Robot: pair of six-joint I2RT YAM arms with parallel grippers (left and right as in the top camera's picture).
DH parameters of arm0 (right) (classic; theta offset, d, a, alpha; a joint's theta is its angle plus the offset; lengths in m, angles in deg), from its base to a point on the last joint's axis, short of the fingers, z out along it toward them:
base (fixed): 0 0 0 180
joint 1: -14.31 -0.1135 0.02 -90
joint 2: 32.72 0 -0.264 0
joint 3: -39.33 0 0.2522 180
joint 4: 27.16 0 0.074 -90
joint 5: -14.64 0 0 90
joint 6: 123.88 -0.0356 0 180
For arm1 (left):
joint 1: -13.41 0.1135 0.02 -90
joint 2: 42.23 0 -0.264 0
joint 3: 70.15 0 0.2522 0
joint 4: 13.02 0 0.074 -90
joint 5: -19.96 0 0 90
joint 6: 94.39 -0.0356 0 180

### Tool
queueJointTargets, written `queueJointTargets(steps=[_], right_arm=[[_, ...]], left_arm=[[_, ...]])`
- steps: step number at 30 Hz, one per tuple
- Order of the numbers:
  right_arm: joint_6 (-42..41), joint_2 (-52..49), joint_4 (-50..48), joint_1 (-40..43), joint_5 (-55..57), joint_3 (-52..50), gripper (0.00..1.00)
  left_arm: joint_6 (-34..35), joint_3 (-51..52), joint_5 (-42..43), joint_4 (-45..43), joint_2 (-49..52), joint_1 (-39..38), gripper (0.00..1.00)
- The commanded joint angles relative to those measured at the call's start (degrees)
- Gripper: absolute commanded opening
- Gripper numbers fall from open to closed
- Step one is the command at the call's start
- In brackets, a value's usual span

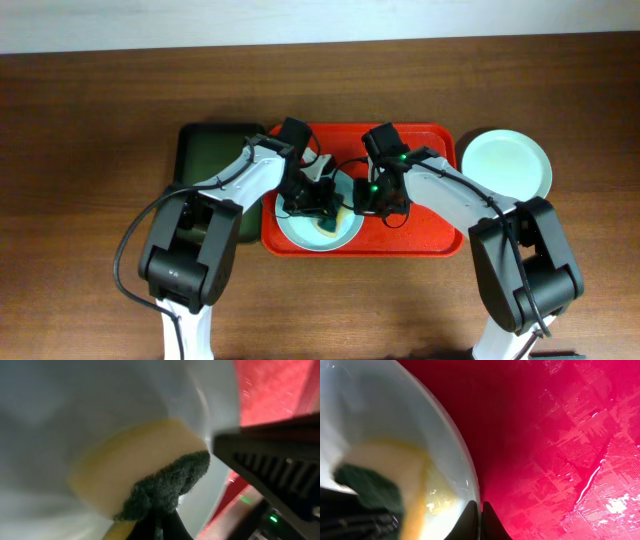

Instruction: Clean dirty plates on tray and stack at the side

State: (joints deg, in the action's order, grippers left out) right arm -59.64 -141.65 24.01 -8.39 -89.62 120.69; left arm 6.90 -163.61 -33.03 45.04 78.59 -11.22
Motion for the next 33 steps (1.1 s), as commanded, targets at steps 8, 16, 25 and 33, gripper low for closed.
queueJointTargets(steps=[8,16,25,33], right_arm=[[-0.2,-0.5,-0.1,-0.5,-0.5,-0.2,0.04],[-0.2,-0.5,0.5,-0.5,1.2,-0.2,0.05],[-0.2,-0.5,0.9,-0.5,1.5,-0.2,0.05],[-0.2,-0.5,0.9,-0.5,1.5,-0.2,0.06]], left_arm=[[-2.0,-18.7,-22.1,19.5,-5.9,3.2,0.00],[-1.5,-18.8,-40.3,28.5,-8.6,9.6,0.00],[-0.2,2.3,-40.3,10.2,-8.3,20.8,0.01],[-0.3,-2.6,-36.4,15.5,-8.3,22.8,0.68]])
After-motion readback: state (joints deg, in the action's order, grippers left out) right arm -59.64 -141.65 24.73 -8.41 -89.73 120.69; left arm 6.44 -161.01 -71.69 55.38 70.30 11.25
